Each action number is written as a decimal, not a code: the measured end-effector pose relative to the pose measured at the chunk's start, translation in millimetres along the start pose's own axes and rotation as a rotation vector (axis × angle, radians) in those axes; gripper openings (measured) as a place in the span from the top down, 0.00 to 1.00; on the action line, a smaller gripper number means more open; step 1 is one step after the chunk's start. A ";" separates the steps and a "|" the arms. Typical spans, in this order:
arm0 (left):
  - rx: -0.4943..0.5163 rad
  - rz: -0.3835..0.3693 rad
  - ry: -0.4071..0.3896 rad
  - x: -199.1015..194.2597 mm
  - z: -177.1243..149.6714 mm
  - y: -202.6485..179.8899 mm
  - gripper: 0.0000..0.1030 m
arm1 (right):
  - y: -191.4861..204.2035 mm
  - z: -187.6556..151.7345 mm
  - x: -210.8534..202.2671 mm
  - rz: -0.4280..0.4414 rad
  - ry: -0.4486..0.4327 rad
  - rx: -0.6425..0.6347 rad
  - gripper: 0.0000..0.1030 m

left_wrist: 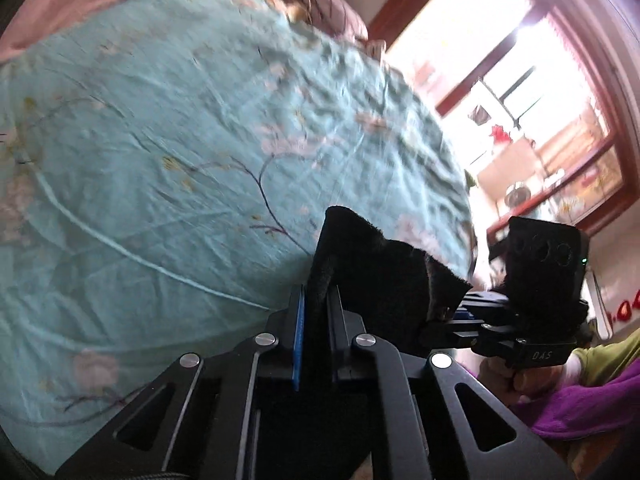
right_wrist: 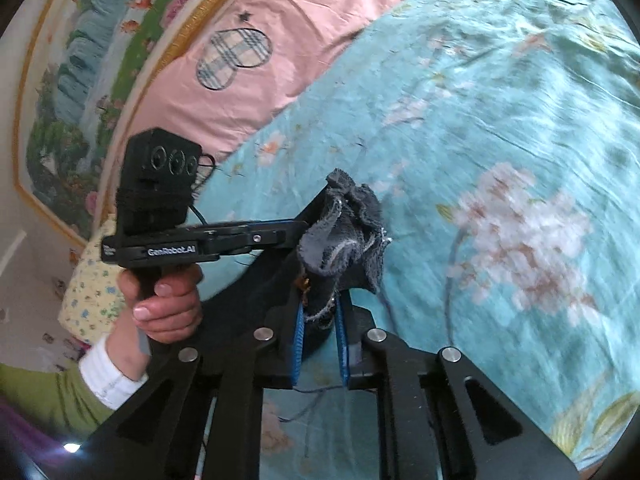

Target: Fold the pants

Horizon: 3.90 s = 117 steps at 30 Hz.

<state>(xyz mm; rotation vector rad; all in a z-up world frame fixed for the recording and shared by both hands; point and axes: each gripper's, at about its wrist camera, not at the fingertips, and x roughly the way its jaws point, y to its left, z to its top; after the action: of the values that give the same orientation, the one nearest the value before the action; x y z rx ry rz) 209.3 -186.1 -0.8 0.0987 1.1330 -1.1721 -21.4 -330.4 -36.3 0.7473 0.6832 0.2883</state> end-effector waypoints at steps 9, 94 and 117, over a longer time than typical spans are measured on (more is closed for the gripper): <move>-0.025 0.054 -0.236 -82.5 -41.2 -20.0 0.93 | 65.7 2.0 13.9 0.288 0.028 -0.122 0.86; -1.303 0.646 -0.882 -295.4 -505.7 23.6 0.43 | 287.7 -117.1 228.5 0.503 0.611 -0.581 0.46; -1.381 0.644 -0.933 -314.5 -518.3 56.1 0.34 | 382.4 -153.1 348.9 0.508 0.781 -0.803 0.46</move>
<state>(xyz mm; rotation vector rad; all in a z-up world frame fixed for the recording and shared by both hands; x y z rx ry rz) -64.7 355.9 -46.1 -0.9743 0.7293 0.3232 136.7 185.1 -10.2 -0.0154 0.9989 1.2800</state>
